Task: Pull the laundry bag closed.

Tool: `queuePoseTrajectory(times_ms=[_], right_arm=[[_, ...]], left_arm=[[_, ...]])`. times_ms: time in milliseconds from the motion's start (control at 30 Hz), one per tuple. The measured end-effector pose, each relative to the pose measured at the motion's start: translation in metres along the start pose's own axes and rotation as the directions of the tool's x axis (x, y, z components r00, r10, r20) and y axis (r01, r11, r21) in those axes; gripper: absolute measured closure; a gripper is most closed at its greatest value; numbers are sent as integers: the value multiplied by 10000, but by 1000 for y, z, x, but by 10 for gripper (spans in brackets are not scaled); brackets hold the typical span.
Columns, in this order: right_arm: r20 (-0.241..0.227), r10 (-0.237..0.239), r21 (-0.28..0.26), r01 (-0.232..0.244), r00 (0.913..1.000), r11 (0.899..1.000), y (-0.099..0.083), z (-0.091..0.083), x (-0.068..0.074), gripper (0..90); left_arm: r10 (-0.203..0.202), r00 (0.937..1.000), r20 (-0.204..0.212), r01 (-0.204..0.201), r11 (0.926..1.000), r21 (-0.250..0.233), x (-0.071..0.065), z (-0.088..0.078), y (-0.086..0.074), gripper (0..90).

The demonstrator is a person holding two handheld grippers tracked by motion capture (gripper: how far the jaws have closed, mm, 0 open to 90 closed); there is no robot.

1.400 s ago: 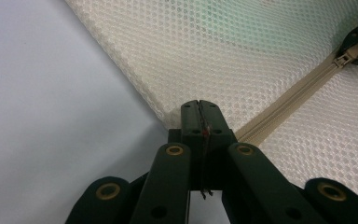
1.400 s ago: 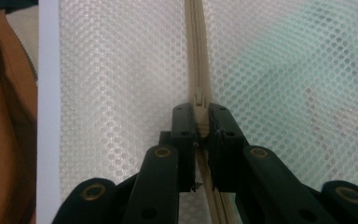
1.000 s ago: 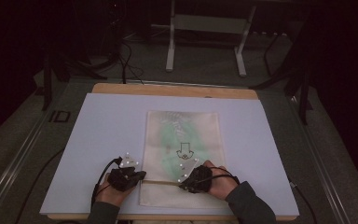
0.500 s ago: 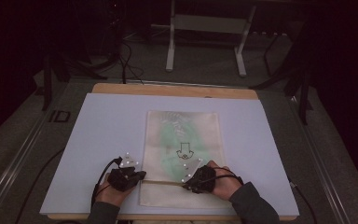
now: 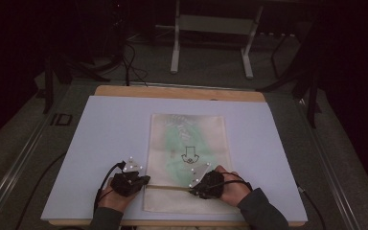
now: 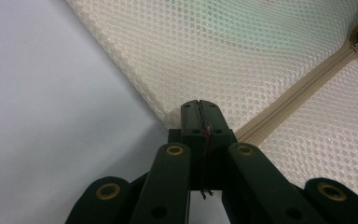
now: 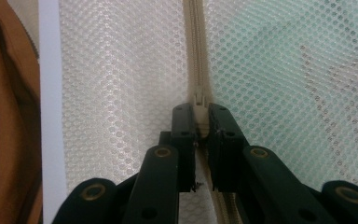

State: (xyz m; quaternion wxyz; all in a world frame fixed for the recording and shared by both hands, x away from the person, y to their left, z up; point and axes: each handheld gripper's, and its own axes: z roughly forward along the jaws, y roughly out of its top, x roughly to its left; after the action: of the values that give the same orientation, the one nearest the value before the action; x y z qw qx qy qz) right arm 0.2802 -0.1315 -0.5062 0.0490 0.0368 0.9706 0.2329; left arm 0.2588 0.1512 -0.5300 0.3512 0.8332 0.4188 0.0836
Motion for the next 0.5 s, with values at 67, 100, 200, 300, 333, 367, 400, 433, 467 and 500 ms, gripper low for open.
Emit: queuePoseTrajectory(times_ms=[67,100,200,300,333,367,400,433,467,500], right_arm=[[-5,55,-62,-55,10000,10000,-1,0,0,824],[-5,60,-76,-60,10000,10000,-1,0,0,824],[4,72,-96,-72,10000,9999,-1,0,0,824],[3,77,-51,-77,10000,10000,-2,-1,0,824],[11,77,-26,-77,10000,10000,-3,-1,0,824],[17,112,-3,-112,9999,9999,-3,-1,0,823],[32,144,-4,-144,9999,9999,-4,-2,0,824],[46,164,-14,-164,9999,9999,-5,-3,0,824],[44,157,11,-157,9999,9999,-6,-4,-1,824],[44,157,11,-157,9999,9999,-6,-4,-1,824]], left_arm=[[-17,10000,20,17,10000,2,0,0,0,895],[-17,10000,16,17,10000,3,0,0,0,895],[-15,10000,15,15,10000,5,0,0,0,895],[-10,10000,4,10,10000,5,0,0,0,895],[-14,10000,13,14,10000,7,0,0,0,895],[-13,10000,12,13,10000,7,0,0,0,895],[-14,10000,12,14,10000,13,0,0,0,895],[-13,10000,10,13,10000,9,0,0,0,895],[-13,10000,10,13,10000,9,0,0,0,895],[-13,10000,11,13,10000,12,0,0,0,895]])
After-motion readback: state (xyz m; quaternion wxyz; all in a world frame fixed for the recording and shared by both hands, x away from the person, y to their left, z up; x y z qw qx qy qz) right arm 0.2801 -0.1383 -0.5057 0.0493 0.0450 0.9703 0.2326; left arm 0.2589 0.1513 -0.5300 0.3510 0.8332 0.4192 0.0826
